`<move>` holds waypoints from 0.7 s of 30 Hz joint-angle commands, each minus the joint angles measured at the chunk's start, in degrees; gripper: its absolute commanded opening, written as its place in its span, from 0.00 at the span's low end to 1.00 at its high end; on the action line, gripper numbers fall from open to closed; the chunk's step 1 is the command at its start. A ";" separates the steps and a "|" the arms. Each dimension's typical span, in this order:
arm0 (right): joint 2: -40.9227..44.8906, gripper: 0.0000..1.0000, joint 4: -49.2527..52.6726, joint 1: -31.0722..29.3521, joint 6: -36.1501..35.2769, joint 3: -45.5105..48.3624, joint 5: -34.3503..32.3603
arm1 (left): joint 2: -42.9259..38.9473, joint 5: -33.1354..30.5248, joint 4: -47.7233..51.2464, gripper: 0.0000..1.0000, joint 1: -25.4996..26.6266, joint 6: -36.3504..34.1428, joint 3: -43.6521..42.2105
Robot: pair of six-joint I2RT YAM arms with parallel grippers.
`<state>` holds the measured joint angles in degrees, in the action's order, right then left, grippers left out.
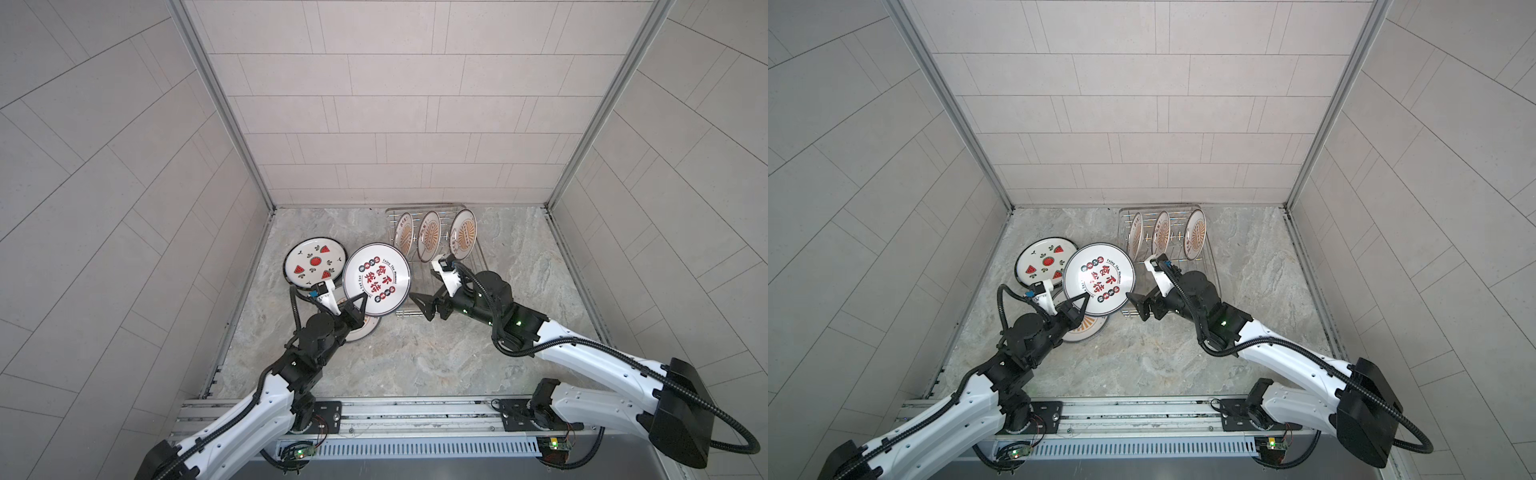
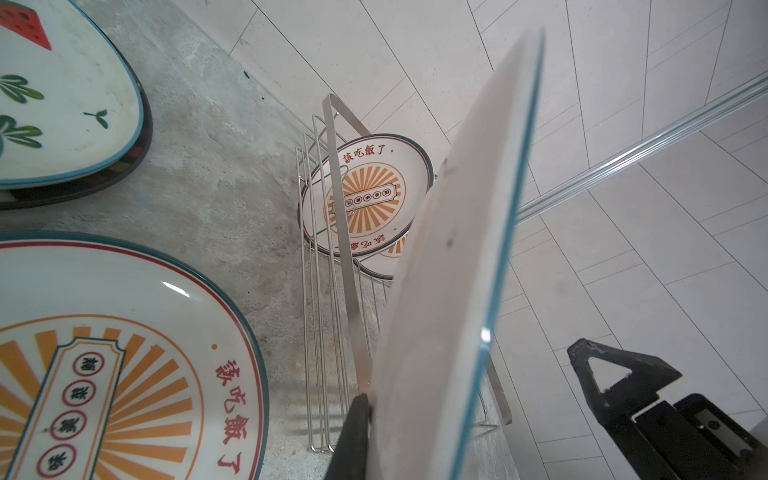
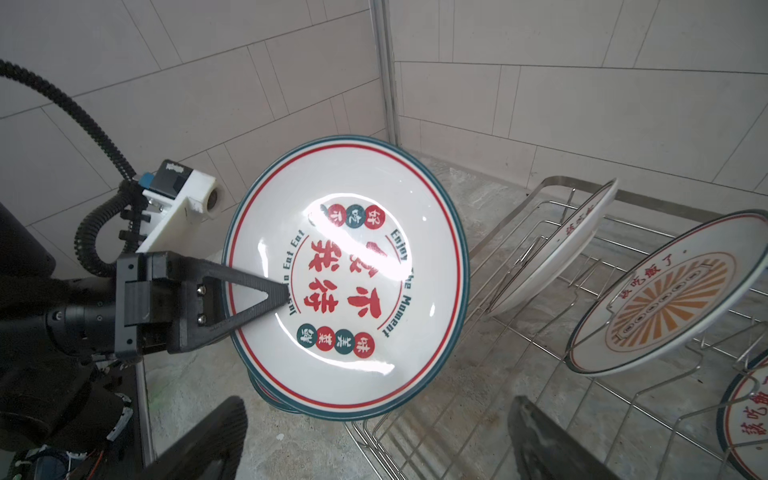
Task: Unload the plates from the dish rack
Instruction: 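Open the right gripper and draw it back while left lowers the plate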
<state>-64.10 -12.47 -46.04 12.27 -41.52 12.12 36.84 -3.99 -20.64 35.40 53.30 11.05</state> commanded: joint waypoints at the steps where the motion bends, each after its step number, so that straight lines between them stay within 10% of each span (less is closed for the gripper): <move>1: -1.80 0.99 -0.79 -1.62 -3.04 -2.84 -1.08 | -1.80 -3.67 -1.55 0.00 -0.14 3.37 2.50; 17: -15.30 1.00 7.50 -6.08 -8.12 -17.54 -5.60 | -14.15 -14.47 5.98 0.00 -0.17 14.77 -2.73; 21: -18.51 1.00 9.10 -6.24 -8.31 -21.02 -5.45 | -19.70 -20.10 22.92 0.00 -0.17 19.50 0.09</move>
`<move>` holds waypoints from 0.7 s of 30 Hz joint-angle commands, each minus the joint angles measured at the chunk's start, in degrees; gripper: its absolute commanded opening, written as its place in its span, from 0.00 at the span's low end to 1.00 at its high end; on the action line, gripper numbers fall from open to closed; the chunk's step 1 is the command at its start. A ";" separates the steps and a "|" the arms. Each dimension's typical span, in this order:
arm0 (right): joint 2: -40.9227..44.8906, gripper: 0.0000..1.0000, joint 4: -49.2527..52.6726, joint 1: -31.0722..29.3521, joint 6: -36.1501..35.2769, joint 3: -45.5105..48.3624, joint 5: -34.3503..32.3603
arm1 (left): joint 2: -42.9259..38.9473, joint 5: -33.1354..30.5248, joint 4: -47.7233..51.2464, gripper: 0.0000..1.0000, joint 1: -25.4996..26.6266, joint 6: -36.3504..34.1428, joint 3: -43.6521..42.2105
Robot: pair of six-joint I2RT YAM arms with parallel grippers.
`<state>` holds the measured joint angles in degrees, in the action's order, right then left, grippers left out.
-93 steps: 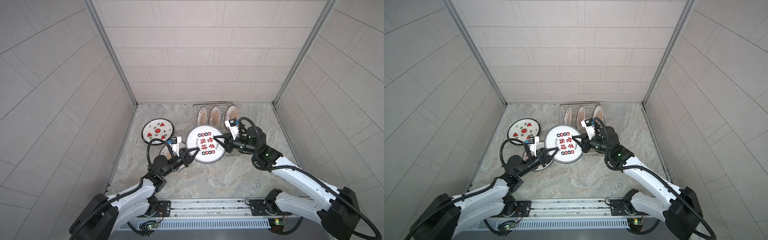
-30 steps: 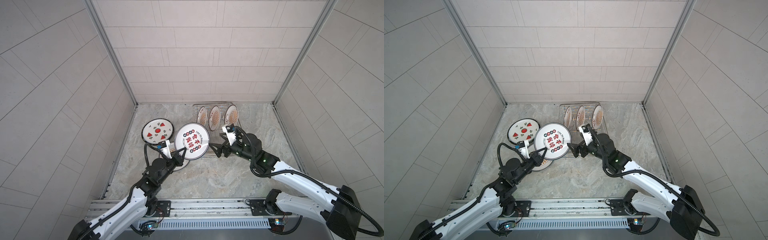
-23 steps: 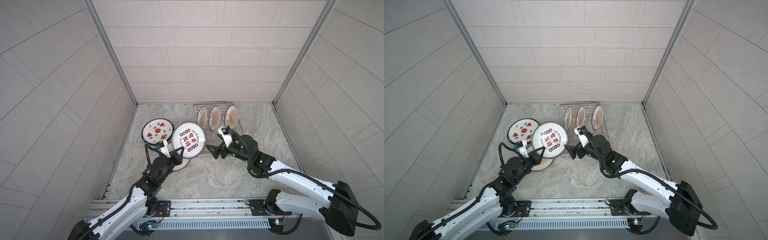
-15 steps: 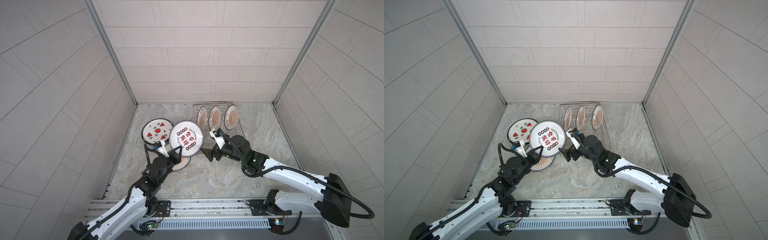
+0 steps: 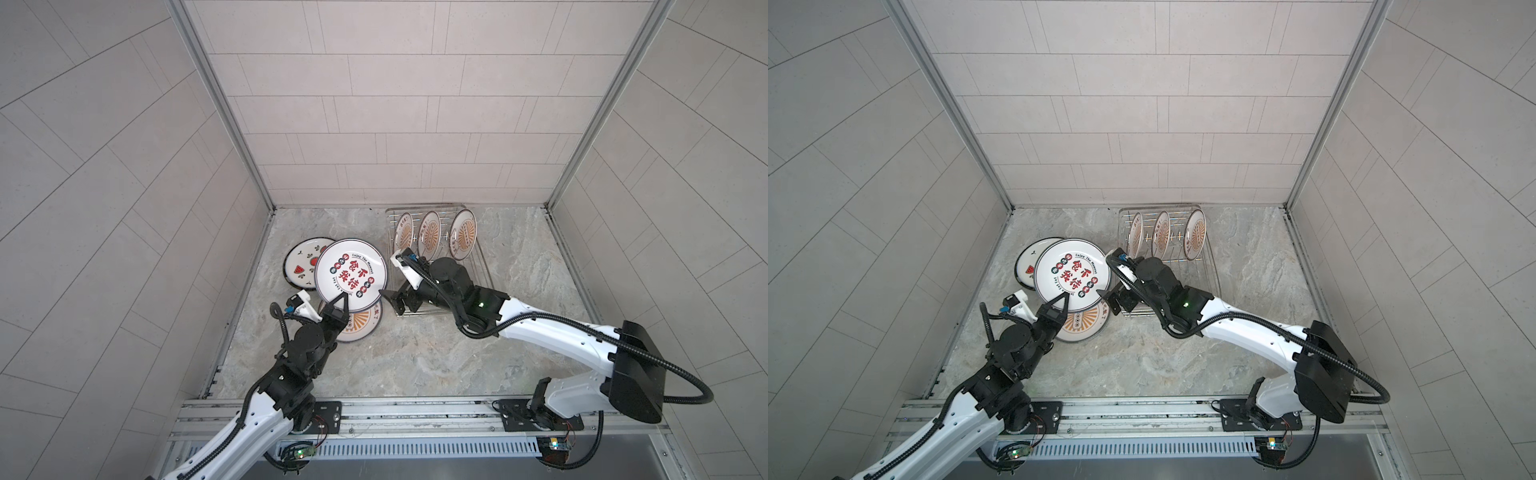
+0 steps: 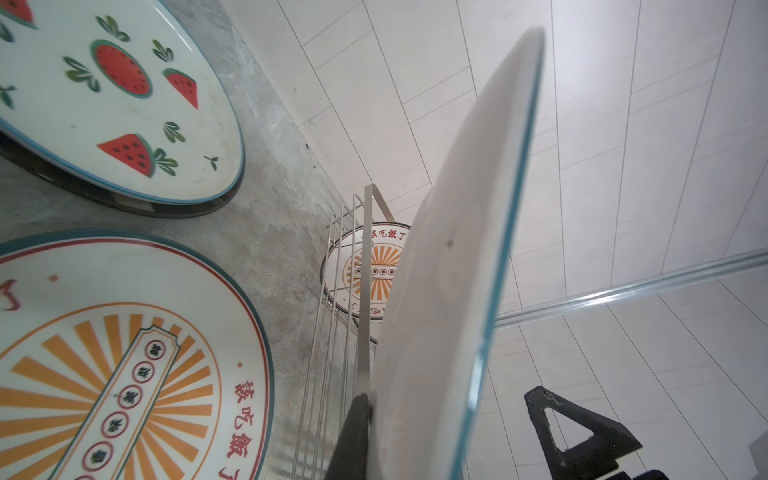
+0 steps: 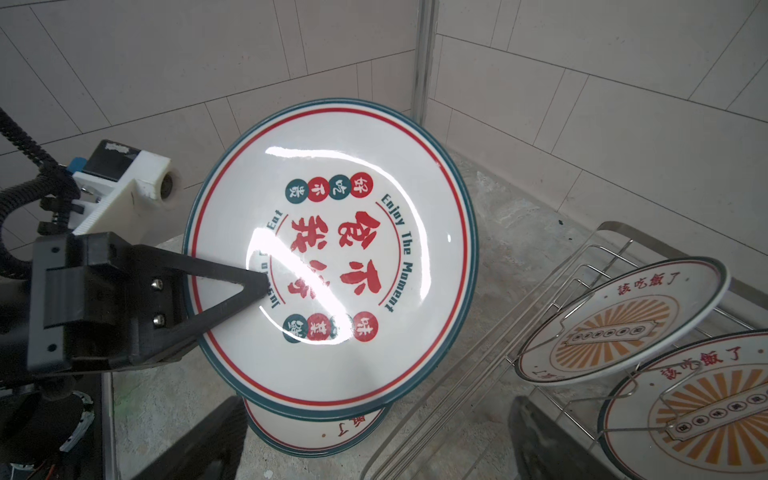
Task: Unload the plates from the dish rack
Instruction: 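Open the right gripper and draw it back while left lowers the plate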
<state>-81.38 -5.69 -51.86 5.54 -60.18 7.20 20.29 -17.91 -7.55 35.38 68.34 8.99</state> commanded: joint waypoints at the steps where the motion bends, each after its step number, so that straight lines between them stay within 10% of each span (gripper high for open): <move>1: -1.85 1.00 2.38 -0.44 -1.44 -2.76 -0.56 | -4.10 -7.12 13.71 0.00 -0.17 5.67 2.83; 21: -14.00 0.99 9.03 -2.37 -0.03 -14.91 1.24 | -4.25 -4.79 32.07 0.00 -0.24 17.57 5.73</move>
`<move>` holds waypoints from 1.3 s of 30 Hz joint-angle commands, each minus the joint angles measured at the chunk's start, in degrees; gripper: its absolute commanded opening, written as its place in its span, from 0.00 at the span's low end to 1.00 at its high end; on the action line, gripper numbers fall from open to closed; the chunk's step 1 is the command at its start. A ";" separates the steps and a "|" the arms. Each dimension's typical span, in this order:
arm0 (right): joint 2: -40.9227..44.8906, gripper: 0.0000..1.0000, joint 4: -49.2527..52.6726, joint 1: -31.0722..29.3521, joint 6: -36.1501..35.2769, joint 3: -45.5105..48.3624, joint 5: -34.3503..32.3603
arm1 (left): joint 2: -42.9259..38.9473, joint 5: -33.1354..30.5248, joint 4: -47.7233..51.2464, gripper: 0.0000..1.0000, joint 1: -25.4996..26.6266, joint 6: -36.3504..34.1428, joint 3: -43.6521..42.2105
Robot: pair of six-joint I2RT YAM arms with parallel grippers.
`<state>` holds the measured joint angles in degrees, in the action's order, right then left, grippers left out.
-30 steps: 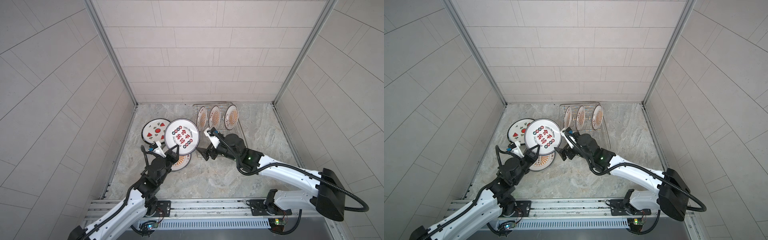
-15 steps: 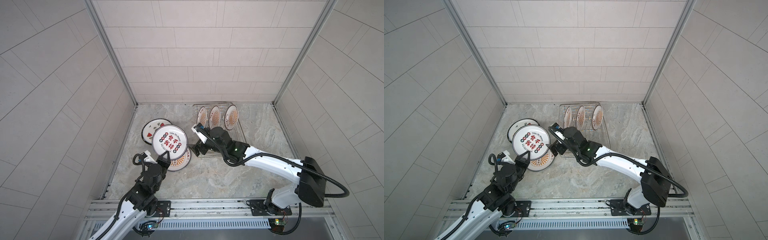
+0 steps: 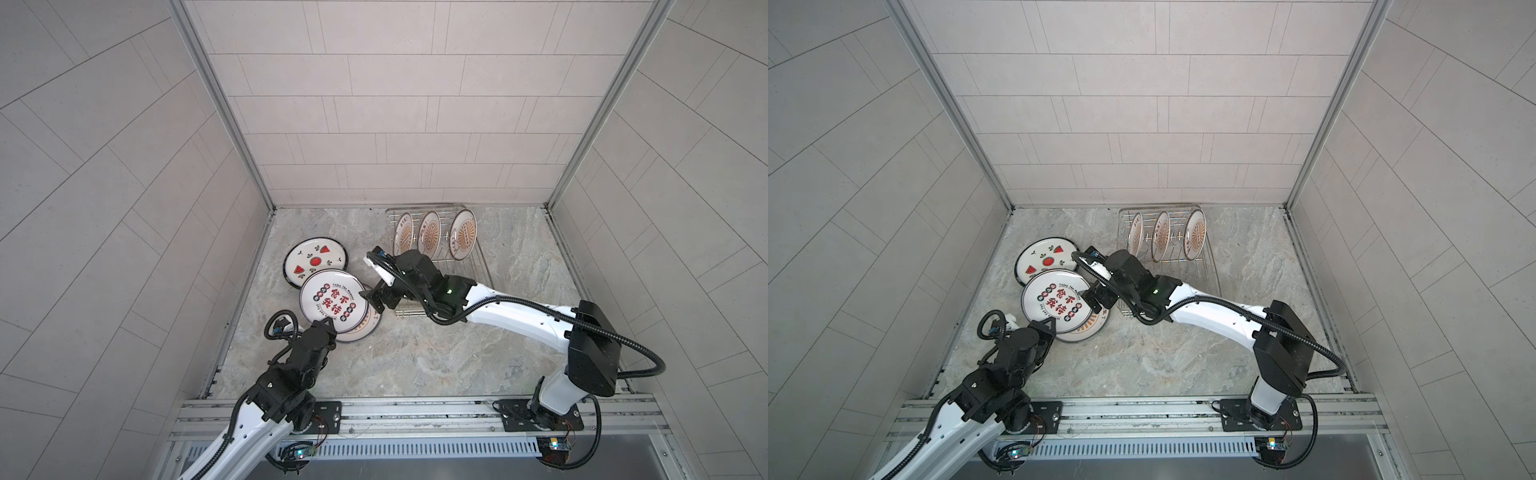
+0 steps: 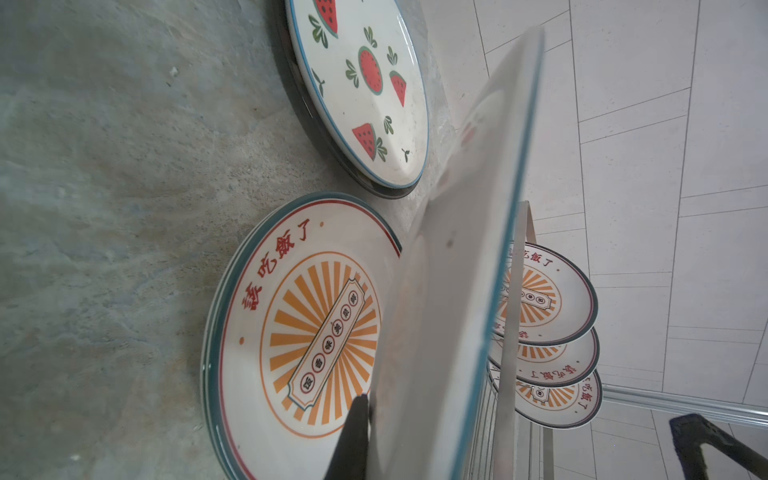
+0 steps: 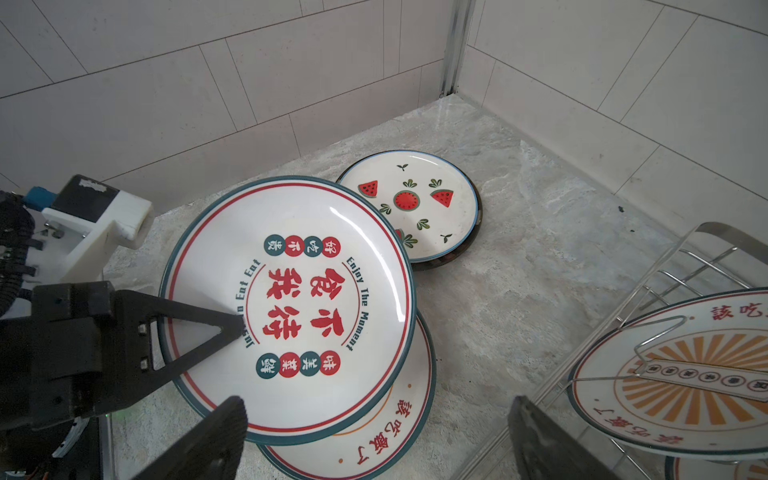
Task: Unload the plates from the dish rack
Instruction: 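Open the right gripper and draw it back while left lowers the plate, then lay the red-text plate flat on the plate stack with left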
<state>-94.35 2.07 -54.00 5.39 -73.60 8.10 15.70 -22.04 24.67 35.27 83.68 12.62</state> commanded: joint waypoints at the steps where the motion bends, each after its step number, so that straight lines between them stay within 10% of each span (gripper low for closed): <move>1: -1.42 1.00 1.36 -0.23 0.17 -1.75 0.30 | 0.90 -0.21 -0.44 0.00 -0.13 2.53 2.06; 39: -3.90 0.99 4.51 -0.32 -0.30 -3.04 -1.33 | 14.20 4.16 -7.86 0.04 -0.20 6.46 -0.18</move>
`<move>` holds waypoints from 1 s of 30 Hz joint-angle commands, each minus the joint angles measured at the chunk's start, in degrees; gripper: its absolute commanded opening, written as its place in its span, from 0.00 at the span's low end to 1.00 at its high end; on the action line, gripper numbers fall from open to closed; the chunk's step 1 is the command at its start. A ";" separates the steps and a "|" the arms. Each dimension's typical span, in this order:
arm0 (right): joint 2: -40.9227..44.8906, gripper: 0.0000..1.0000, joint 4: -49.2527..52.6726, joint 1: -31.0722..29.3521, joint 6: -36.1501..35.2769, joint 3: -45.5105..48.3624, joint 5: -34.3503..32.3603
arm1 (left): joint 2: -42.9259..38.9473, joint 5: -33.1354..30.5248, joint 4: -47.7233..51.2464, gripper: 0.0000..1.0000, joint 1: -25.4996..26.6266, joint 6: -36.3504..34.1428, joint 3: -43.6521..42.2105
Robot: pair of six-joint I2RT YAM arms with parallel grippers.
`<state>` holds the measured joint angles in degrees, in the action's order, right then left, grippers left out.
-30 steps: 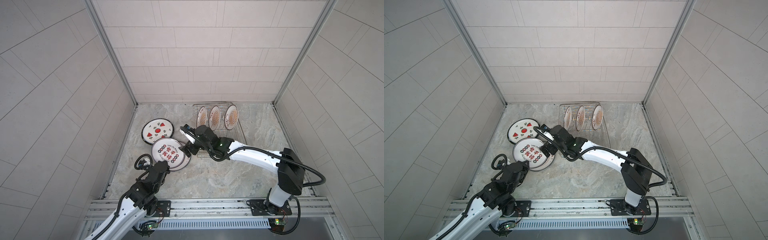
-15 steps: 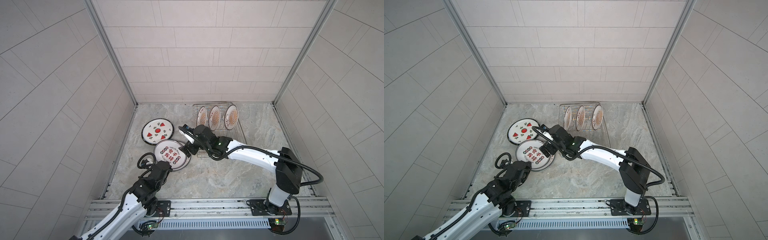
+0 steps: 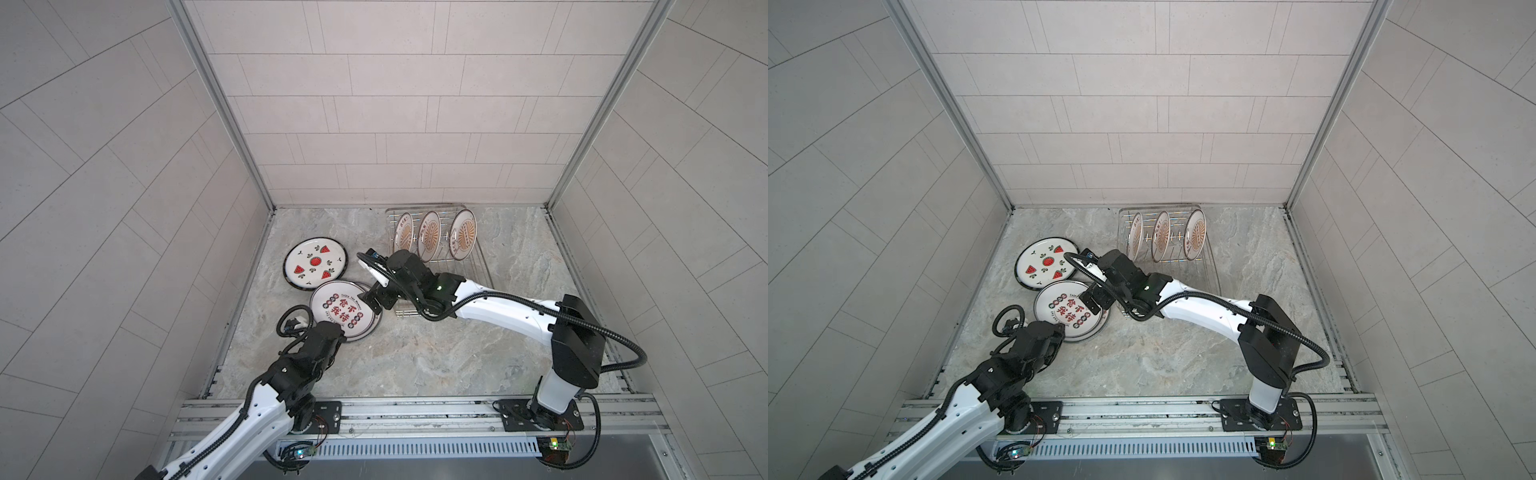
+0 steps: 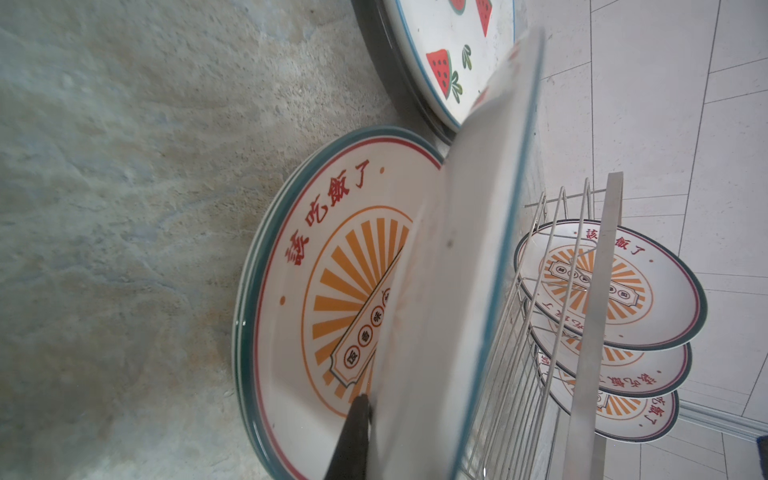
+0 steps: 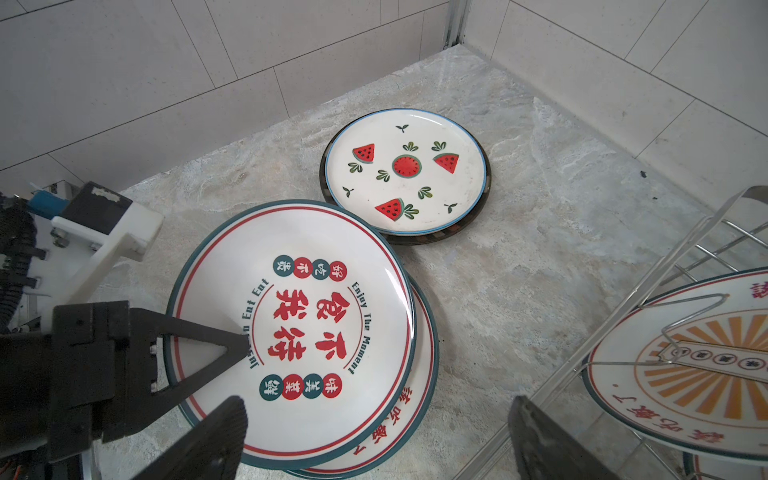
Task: Unload the plates from the dish rack
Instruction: 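Lay the red-text plate flat on the plate stack with left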
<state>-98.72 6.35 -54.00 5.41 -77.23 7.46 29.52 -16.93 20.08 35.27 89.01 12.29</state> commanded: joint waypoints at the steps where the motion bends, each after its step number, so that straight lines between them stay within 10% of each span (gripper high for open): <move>1: 0.42 0.99 0.25 -0.32 -0.39 0.59 -0.59 | 0.77 -0.80 -3.52 0.04 -0.18 1.23 0.16; 30: -2.04 0.98 3.31 -0.32 -1.05 -1.34 -0.02 | 5.70 -5.85 0.08 0.42 -0.27 -0.44 1.94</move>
<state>-100.31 8.40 -54.00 5.30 -77.23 7.49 34.98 -19.35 18.15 35.27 88.49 12.38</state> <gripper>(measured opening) 0.976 0.414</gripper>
